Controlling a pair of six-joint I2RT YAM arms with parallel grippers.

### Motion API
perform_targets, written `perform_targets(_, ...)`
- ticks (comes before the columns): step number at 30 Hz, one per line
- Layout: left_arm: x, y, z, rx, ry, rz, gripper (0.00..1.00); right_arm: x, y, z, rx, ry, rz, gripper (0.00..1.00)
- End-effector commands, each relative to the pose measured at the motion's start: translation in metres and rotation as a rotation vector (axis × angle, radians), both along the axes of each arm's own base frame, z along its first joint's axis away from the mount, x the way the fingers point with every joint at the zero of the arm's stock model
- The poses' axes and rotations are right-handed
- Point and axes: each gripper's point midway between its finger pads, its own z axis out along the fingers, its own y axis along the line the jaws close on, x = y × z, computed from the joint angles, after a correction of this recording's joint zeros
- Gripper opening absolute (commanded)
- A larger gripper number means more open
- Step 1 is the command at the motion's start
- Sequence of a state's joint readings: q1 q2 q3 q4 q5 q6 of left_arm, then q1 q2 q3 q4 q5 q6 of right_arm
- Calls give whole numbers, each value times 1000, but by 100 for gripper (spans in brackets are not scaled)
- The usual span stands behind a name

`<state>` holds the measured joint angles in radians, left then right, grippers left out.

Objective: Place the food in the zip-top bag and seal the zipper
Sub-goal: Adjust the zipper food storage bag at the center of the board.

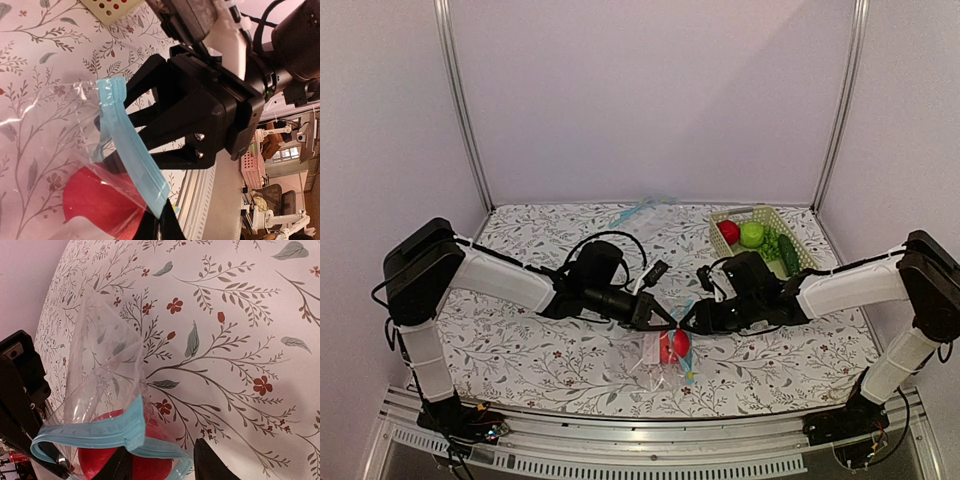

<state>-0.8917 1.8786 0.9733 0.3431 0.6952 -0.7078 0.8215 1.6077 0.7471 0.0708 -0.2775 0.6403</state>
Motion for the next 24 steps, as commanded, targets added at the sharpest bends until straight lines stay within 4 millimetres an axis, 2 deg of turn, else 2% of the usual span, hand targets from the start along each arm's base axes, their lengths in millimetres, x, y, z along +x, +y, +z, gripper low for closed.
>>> perform_targets(1,2,0,14,-28,-21,0,0,9,12,10,44,-34,23,37)
perform_targets(6,3,0,16,-30,-23,2,0,10,17,16,58,-44,44,15)
perform_targets(9,4,2,18,-22,-29,8,0,7,13,19,44,-23,39,1)
perform_targets(13,15,13,20,52,-52,60,0,-2,-8,33,-82,29,20,0)
perform_targets(17,26,28,21,181,-79,118,0,-14,-29,77,-188,44,40,0)
perform_targets(21,29,29,38,207,-75,131,0,-27,-44,114,-242,72,58,0)
perform_targets(24,31,30,56,205,-82,142,0,-38,-55,122,-308,111,71,0)
